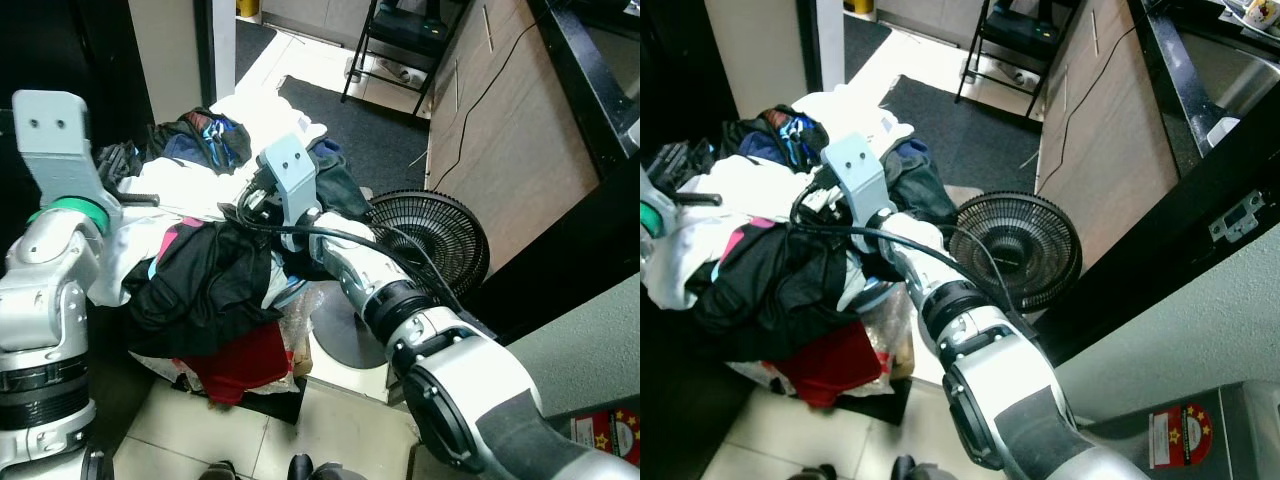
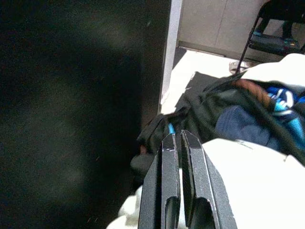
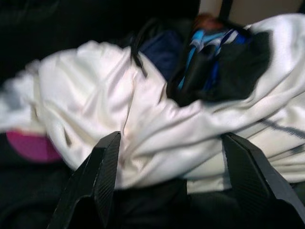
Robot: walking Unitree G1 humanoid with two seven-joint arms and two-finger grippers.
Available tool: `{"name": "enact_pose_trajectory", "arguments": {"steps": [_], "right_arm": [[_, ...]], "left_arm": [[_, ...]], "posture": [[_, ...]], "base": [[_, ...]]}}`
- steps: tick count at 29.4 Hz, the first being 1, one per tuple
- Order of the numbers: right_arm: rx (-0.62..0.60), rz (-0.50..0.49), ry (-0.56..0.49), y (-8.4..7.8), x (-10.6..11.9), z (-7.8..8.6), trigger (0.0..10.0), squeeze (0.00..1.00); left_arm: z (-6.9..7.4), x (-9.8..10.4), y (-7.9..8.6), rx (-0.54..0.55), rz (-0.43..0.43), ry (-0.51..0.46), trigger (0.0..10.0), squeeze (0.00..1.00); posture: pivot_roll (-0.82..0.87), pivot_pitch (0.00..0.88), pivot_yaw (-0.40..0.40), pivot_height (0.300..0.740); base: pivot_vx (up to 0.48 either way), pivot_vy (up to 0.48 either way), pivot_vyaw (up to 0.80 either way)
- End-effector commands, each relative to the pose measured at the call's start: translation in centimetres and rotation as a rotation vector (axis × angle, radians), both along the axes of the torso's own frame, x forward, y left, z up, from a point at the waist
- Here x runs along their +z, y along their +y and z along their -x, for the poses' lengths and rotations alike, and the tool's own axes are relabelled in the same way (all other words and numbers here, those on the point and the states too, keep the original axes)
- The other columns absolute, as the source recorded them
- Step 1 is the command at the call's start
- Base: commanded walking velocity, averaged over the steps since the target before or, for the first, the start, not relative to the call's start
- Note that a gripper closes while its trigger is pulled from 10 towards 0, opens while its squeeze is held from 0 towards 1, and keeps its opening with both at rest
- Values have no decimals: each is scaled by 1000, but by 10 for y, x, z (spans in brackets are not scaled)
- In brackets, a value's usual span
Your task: Clothes washing
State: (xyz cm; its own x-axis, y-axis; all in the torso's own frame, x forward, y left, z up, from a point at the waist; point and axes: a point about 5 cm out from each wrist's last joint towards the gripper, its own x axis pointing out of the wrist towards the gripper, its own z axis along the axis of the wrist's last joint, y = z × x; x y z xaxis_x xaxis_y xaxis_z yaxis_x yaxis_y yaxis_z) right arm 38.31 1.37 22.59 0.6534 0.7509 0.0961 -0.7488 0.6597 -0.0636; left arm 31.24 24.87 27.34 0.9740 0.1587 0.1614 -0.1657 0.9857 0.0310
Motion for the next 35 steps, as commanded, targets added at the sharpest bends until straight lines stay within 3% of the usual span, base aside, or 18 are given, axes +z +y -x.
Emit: {"name": "enact_pose_trajectory", "arguments": {"steps": [1,5,9,10,17,22,24,27,29,35], "right_arm": [[-24,-37,35,-8,-1,-4,10000,0],[-116,-86,65,-35,3,-15,10000,0],[-142,-114,78,-43,5,-18,10000,0],[-175,-131,82,-54,5,-21,10000,0],[-275,-107,73,-83,0,-27,10000,0],[-249,-85,63,-74,0,-25,10000,0],[-202,-76,56,-57,4,-22,10000,0],[-187,-69,49,-47,8,-21,10000,0],[-193,-74,5,-31,22,-19,10000,0],[-262,-147,-74,-33,47,-22,10000,0]], "left_arm": [[3,-2,-1,-12,12,7,10000,0],[-11,5,-12,-69,17,-5,10000,0],[-16,7,-16,-88,21,-7,10000,0],[-20,7,-22,-116,23,0,10000,0],[-33,15,-41,-207,7,15,10000,0],[-34,17,-41,-205,13,7,10000,0],[-31,17,-38,-187,15,6,10000,0],[-30,16,-36,-174,16,7,10000,0],[-28,14,-32,-157,13,8,10000,0],[-29,15,-30,-150,11,4,10000,0]], "posture": [[184,128,-144,740],[122,108,-75,740],[104,106,-39,740],[88,113,-6,740],[67,130,47,740],[78,128,33,740],[97,136,15,740],[101,137,9,740],[110,128,-1,740],[112,116,-6,740]], "base": [[0,0,0],[0,0,0],[0,0,0],[0,0,0],[0,0,0],[0,0,0],[0,0,0],[0,0,0],[0,0,0],[0,0,0]]}}
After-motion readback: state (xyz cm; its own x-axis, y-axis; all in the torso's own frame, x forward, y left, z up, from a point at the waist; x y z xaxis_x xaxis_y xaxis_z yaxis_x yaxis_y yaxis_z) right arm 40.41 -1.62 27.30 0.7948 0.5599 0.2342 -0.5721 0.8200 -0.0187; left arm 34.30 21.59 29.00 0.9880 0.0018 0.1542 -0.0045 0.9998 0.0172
